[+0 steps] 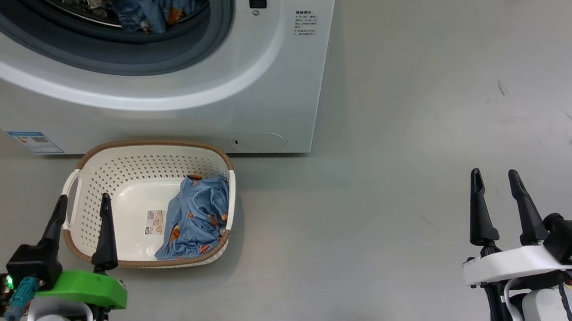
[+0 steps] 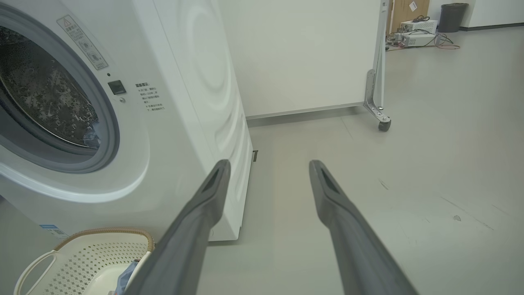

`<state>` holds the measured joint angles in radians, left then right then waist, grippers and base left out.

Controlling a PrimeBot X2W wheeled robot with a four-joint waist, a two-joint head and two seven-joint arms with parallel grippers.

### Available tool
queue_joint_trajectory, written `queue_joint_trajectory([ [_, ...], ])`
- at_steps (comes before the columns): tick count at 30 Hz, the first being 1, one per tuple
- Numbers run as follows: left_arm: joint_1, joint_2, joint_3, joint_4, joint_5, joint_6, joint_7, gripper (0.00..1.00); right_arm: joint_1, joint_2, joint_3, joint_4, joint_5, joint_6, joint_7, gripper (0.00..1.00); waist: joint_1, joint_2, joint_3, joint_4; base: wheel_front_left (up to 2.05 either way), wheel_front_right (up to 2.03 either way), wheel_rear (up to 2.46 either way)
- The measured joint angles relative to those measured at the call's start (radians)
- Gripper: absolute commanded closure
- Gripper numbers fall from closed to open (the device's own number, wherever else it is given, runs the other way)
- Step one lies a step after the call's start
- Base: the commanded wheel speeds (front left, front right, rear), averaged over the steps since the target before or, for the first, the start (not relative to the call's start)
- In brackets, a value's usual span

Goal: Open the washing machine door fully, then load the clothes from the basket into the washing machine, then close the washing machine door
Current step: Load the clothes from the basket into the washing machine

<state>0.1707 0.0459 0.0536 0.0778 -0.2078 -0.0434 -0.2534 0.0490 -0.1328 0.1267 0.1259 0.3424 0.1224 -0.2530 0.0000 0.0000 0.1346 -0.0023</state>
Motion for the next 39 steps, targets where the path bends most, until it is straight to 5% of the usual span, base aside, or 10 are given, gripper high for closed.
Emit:
queue_joint_trajectory([
  [22, -0.198, -0.001, -0.075, 0.016, -0.057, 0.028, 0.000, 0.00, -0.087, -0.049, -0.011, -0.078, 0.004, 0.000, 0.000, 0.00, 0.0001, 0.0000, 0.279, -0.012, 0.00, 0.00, 0.00],
  [39, -0.435, -0.007, -0.092, 0.206, -0.072, 0.026, 0.000, 0.00, -0.191, -0.070, 0.003, -0.144, 0.022, 0.000, 0.000, 0.00, 0.0002, 0.0000, 0.523, -0.019, 0.00, 0.00, 0.00],
])
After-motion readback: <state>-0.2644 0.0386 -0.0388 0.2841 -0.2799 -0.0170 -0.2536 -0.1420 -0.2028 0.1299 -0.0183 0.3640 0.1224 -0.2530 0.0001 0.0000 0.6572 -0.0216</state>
